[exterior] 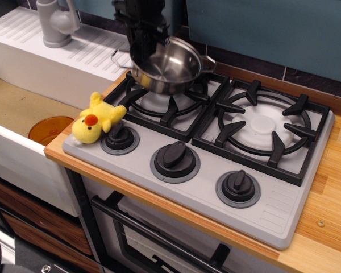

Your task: Put pot or pan on stove and put stuffedduck in pot or pan

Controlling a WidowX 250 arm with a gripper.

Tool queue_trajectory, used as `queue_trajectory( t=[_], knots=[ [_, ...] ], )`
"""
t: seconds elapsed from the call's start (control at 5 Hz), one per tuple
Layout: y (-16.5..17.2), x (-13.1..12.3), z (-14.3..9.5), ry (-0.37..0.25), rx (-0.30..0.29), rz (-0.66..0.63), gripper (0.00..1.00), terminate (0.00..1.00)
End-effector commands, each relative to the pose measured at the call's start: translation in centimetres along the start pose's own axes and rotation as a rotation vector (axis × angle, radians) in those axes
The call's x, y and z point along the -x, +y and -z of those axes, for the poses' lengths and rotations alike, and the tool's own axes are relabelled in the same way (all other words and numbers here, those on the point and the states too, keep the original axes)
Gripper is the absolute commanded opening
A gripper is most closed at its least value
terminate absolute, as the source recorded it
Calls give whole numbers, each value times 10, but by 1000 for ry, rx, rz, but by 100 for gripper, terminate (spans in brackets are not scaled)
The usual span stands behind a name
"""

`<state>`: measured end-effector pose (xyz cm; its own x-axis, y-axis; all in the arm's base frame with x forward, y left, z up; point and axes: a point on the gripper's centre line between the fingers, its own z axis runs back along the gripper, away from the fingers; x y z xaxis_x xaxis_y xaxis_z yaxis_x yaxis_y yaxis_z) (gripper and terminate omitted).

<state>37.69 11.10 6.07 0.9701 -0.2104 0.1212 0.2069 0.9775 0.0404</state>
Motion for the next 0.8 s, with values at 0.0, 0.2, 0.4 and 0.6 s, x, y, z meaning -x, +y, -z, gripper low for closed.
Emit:
queue_trajectory(
  t=[0.0,0.2,0.4,0.6],
  knots=[
    [-4,-14,-24,-90,-45,-2,100,0],
    [-12,-15,-36,-74,-45,-12,100,0],
    [-21,-15,-60,-49,-47,-28,100,0],
    [-22,-23,-88,-19,-53,-24,100,0]
  ],
)
